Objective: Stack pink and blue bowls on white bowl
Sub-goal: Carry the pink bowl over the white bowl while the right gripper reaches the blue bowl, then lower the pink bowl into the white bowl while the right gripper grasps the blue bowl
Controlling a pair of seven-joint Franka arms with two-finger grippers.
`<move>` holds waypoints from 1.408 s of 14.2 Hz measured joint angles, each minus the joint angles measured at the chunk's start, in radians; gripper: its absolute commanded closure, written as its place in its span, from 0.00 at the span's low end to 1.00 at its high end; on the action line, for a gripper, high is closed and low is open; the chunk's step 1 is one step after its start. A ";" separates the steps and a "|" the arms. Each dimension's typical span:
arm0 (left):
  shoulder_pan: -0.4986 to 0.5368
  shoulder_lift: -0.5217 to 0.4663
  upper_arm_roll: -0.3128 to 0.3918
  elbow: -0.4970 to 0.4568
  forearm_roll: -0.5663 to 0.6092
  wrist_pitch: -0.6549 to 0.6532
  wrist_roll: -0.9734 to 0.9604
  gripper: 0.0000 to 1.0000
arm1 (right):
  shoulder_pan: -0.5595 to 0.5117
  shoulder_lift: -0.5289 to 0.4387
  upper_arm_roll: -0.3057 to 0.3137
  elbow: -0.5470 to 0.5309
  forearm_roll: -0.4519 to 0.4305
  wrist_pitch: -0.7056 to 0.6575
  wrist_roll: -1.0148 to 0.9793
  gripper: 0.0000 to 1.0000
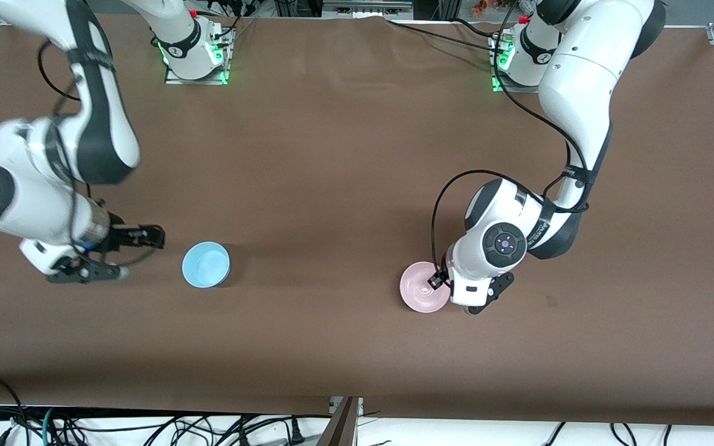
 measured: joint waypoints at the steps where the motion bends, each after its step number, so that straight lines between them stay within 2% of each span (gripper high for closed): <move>1: 0.000 0.003 0.001 0.001 0.000 0.000 0.000 1.00 | 0.000 0.045 0.000 0.001 0.000 0.062 -0.003 0.00; 4: 0.000 0.012 0.006 0.004 0.000 0.020 -0.001 1.00 | 0.000 0.137 0.000 0.006 0.004 0.182 -0.012 0.01; 5: 0.000 0.014 0.008 0.005 0.000 0.024 -0.001 0.88 | 0.000 0.152 0.000 0.008 0.013 0.189 -0.013 0.01; 6: 0.000 0.015 0.011 0.005 0.000 0.026 -0.001 0.71 | 0.000 0.163 0.000 0.008 0.032 0.190 -0.014 0.01; 7: 0.001 0.015 0.014 0.005 0.000 0.028 -0.001 0.58 | 0.000 0.171 0.000 0.008 0.050 0.191 -0.017 0.02; 10: 0.009 0.015 0.022 0.008 0.000 0.031 -0.001 0.38 | 0.000 0.188 0.000 -0.020 0.065 0.224 -0.018 0.16; 14: 0.019 0.015 0.030 0.018 0.000 0.031 0.001 0.33 | 0.002 0.197 0.000 -0.063 0.065 0.249 -0.019 0.38; 18: 0.063 0.017 0.035 0.019 0.000 0.030 0.079 0.33 | 0.003 0.198 0.004 -0.067 0.065 0.249 -0.020 0.43; 20: 0.076 0.024 0.036 0.018 0.000 0.029 0.115 0.33 | 0.004 0.198 0.004 -0.068 0.065 0.249 -0.020 0.49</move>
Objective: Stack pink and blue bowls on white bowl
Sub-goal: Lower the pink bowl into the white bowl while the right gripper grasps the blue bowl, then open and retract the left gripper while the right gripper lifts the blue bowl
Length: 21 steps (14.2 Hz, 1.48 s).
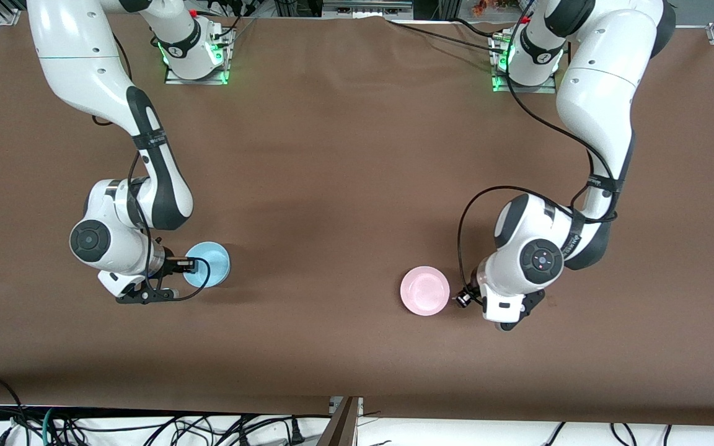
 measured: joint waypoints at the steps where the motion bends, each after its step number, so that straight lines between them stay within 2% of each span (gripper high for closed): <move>1: -0.003 0.006 0.000 0.000 0.000 0.000 0.004 0.33 | 0.000 0.000 0.002 -0.001 0.000 0.000 0.000 0.54; 2: -0.009 0.012 -0.001 0.000 0.000 0.000 0.004 0.33 | 0.000 0.000 0.004 -0.001 0.000 0.000 0.000 0.58; 5: -0.021 0.016 -0.001 0.003 0.000 0.000 0.004 0.33 | 0.001 0.000 0.008 -0.003 0.000 0.000 0.000 0.64; 9: -0.020 0.016 -0.001 0.010 0.000 -0.005 0.005 0.33 | 0.001 0.000 0.009 -0.007 0.001 0.000 0.000 0.81; 14: -0.053 0.020 0.016 0.008 0.000 -0.005 0.005 0.33 | 0.001 0.000 0.009 -0.008 0.001 0.000 0.000 0.99; 17: -0.122 0.028 0.088 0.008 0.000 0.000 0.005 0.32 | 0.001 -0.007 0.011 -0.008 0.009 -0.001 -0.002 1.00; 21: -0.138 0.029 0.111 0.011 0.000 0.002 0.005 0.31 | 0.004 -0.012 0.011 -0.007 0.009 -0.001 -0.002 1.00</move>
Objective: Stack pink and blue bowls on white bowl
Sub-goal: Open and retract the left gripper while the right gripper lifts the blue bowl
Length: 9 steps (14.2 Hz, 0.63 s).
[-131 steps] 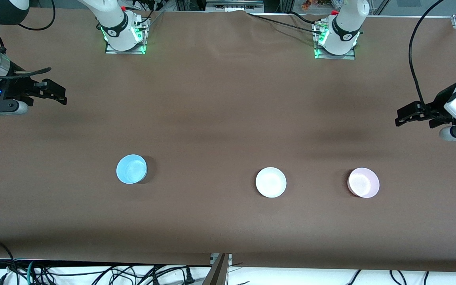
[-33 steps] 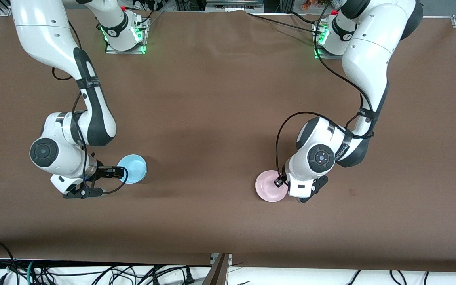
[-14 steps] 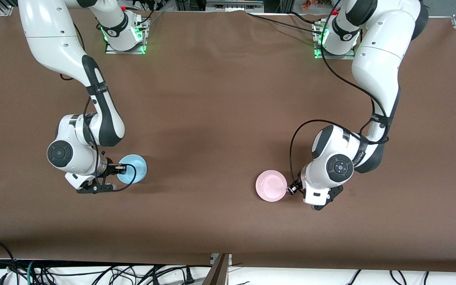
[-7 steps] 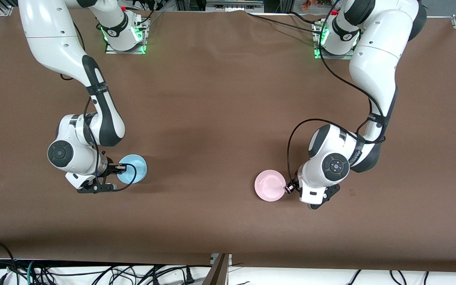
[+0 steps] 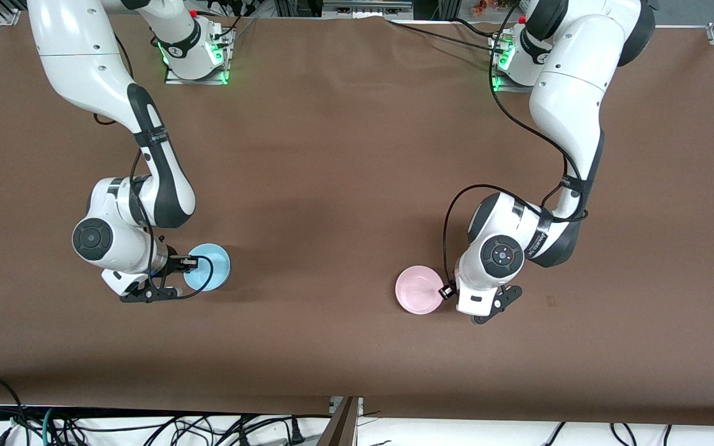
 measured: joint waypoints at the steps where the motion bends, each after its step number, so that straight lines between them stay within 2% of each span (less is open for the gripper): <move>1: 0.002 0.000 0.003 0.003 0.000 -0.002 0.000 0.31 | 0.002 -0.001 0.000 0.000 0.002 0.000 0.000 1.00; 4: 0.030 -0.015 0.011 0.021 0.000 -0.049 0.092 0.31 | 0.013 -0.002 0.003 0.005 0.080 -0.006 0.000 1.00; 7: 0.111 -0.079 0.011 0.042 0.000 -0.164 0.334 0.31 | 0.025 -0.002 0.008 0.021 0.127 -0.042 0.041 1.00; 9: 0.175 -0.158 0.010 0.053 0.000 -0.237 0.521 0.26 | 0.037 -0.002 0.011 0.051 0.132 -0.079 0.116 1.00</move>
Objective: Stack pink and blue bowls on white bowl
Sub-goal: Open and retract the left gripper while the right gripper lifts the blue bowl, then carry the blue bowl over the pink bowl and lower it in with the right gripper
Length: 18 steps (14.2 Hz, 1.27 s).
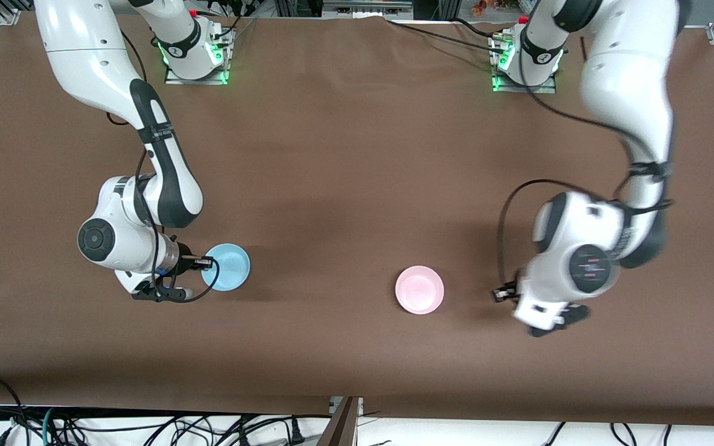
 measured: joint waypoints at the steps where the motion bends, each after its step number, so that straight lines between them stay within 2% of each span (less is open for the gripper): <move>1: 0.024 -0.045 0.000 0.002 0.000 -0.044 0.071 0.25 | 0.012 0.000 0.002 0.021 0.002 -0.020 0.057 1.00; 3: 0.059 -0.127 0.000 0.001 0.000 -0.124 0.172 0.20 | 0.041 -0.001 0.026 0.068 0.005 -0.053 0.199 1.00; 6: 0.098 -0.218 0.001 -0.002 0.000 -0.172 0.351 0.06 | 0.071 0.002 0.116 0.128 0.005 -0.060 0.455 1.00; 9: 0.169 -0.277 0.001 -0.010 -0.001 -0.221 0.562 0.04 | 0.122 0.041 0.161 0.221 0.005 -0.039 0.672 1.00; 12: 0.222 -0.306 0.000 -0.022 -0.004 -0.265 0.659 0.07 | 0.182 0.117 0.180 0.311 0.009 0.096 0.818 1.00; 15: 0.217 -0.331 -0.021 -0.055 -0.005 -0.272 0.665 0.08 | 0.207 0.209 0.241 0.367 0.012 0.295 0.896 1.00; 18: 0.217 -0.366 -0.030 -0.118 -0.037 -0.261 0.664 0.07 | 0.244 0.279 0.264 0.418 0.013 0.439 0.961 1.00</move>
